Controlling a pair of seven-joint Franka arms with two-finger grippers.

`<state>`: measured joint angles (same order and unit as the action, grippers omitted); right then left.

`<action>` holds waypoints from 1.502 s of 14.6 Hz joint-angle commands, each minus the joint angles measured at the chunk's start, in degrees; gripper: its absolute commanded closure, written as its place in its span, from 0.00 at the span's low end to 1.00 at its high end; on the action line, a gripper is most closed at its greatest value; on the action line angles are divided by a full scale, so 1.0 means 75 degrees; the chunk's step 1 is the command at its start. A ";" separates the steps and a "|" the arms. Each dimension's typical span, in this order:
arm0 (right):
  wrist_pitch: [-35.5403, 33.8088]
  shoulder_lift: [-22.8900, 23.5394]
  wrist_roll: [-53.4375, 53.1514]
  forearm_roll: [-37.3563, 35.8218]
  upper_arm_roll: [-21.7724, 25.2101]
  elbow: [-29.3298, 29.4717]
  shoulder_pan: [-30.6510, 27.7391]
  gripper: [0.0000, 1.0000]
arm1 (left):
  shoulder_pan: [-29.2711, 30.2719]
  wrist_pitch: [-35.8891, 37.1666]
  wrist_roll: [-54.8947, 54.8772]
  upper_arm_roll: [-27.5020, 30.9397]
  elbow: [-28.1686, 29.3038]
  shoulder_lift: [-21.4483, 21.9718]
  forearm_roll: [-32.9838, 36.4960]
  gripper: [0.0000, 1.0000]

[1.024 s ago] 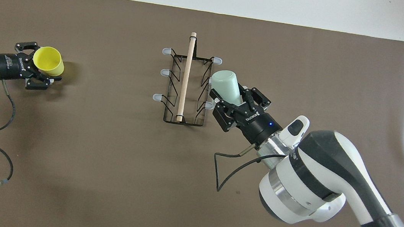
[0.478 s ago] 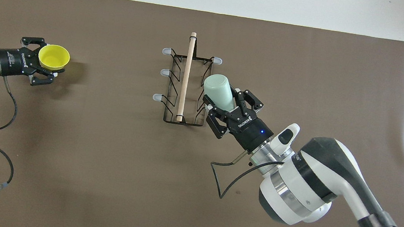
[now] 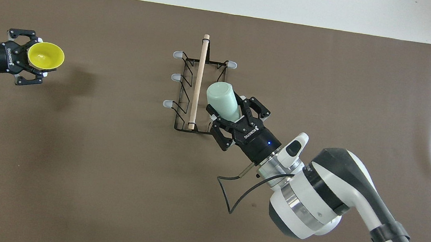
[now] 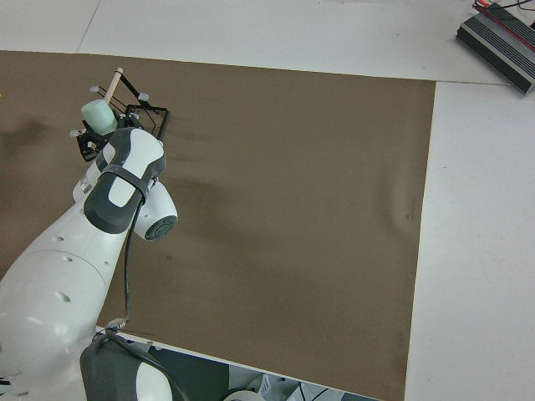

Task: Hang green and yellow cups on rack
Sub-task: 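Carry the green cup onto a rack peg while the left gripper lifts the yellow cup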

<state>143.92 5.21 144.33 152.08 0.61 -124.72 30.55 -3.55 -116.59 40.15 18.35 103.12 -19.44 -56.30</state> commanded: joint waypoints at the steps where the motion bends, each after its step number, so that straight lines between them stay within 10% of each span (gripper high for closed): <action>1: -0.0135 0.0078 0.1158 0.1613 -0.0011 -0.0117 0.0028 1.00 | -0.0393 -0.0565 0.0305 0.0015 0.0371 0.0681 0.0964 1.00; 14: -0.0991 0.0969 0.2307 0.1953 0.0001 -0.0070 0.0028 1.00 | -0.0476 -0.1176 0.3502 -0.2960 0.0465 0.1456 0.7303 1.00; 18: -0.0838 0.0981 0.2460 0.1882 0.0001 -0.0105 -0.0007 1.00 | -0.0464 -0.1983 0.5503 -0.3956 0.0909 0.1525 1.0603 1.00; 19: -0.0711 0.0981 0.2460 0.1882 -0.0011 -0.0117 -0.0030 0.87 | -0.0476 -0.2403 0.6322 -0.4074 0.1038 0.1538 1.1297 1.00; 20: -0.0663 0.0993 0.2460 0.1882 -0.0011 -0.0117 -0.0019 0.01 | -0.0464 -0.2686 0.6991 -0.4215 0.1109 0.1549 1.1907 1.00; 22: -0.0511 0.0923 0.2448 0.1882 -0.0011 -0.0082 -0.0031 0.00 | -0.0464 -0.2572 0.7268 -0.4659 0.1354 0.1689 1.2986 1.00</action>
<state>138.50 12.89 155.27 153.67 1.09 -125.24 30.31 -7.20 -134.49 91.87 -14.81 109.03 -10.11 34.97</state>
